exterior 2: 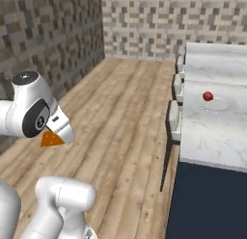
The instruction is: Take the cheese, shrimp, and onion from the fridge and place them on the plate on the dining counter to create an appetizer plate.
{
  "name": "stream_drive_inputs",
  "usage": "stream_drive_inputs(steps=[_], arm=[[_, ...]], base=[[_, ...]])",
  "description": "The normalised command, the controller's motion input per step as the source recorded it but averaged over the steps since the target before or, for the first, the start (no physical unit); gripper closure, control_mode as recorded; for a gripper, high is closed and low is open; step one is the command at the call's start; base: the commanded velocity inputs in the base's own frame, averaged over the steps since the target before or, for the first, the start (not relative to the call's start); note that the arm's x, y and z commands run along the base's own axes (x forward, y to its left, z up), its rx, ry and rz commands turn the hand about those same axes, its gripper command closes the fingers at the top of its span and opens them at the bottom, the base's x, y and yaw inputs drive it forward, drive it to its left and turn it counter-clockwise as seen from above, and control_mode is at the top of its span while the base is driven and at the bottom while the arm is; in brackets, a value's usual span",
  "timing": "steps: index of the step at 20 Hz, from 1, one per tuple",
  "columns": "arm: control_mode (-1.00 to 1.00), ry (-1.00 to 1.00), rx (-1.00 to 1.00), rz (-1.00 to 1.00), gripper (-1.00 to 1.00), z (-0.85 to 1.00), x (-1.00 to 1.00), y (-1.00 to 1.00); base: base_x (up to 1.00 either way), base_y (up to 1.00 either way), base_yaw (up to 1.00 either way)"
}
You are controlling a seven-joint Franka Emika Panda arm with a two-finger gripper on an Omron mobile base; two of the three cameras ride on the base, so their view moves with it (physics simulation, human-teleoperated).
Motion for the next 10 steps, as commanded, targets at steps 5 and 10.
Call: stream_drive_inputs(steps=[5, 10], arm=[[1.0, 0.0, 0.0, 0.0, 1.0, 0.0, 0.0, 0.0], [1.0, 0.0, 0.0, 0.0, 1.0, 0.0, 0.0, 0.0]], base=[[0.47, 0.78, -0.68], [0.44, 0.75, -0.66]])
